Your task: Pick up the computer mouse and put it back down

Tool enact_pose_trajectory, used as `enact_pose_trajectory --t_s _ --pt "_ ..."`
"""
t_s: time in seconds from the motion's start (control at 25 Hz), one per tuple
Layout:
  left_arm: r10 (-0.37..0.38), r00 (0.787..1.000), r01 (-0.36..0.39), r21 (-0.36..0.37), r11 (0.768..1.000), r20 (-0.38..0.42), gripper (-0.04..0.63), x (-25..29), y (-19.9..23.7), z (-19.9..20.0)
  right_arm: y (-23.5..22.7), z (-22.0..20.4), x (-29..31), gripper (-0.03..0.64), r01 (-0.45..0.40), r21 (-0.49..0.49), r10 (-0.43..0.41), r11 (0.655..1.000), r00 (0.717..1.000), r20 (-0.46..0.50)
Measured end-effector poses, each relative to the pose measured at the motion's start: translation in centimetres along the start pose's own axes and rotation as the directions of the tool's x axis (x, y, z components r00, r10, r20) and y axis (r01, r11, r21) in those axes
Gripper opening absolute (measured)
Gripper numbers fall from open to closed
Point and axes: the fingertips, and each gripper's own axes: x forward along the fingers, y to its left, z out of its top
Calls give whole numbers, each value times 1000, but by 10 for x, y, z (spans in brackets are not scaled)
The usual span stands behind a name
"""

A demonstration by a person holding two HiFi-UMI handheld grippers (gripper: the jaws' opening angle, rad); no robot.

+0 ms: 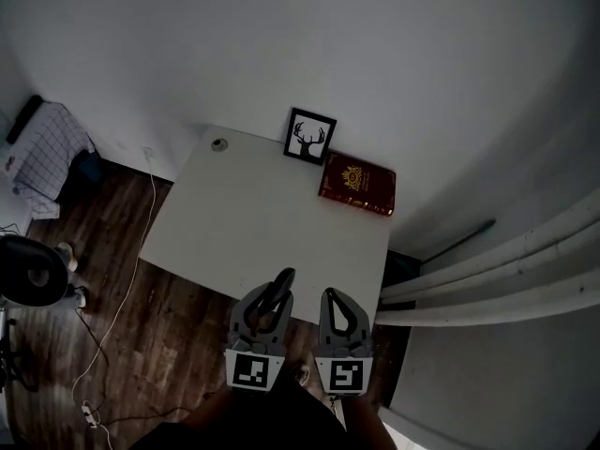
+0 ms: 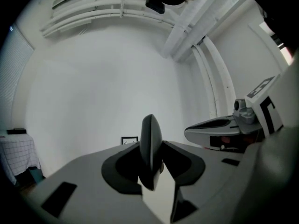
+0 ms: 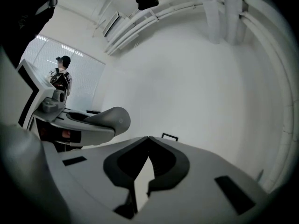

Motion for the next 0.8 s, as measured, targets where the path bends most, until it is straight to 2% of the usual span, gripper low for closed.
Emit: enact_pose_trajectory --t_s 0.16,0.32,0.52,0.8 --pt "25 1000 -25 12 1000 14 132 -4 -15 7 -5 -2 -16 21 -25 -6 25 1000 1000 8" --pt "31 999 -32 57 998 17 130 -8 -29 12 -9 1 -29 21 -41 -30 42 999 998 37" --pt "25 999 -27 78 997 23 130 -10 -43 16 -16 -4 -38 21 -32 29 31 999 999 18" --pt "22 1000 -22 106 994 6 130 -11 -48 14 -16 -4 -43 21 -36 9 36 999 999 33"
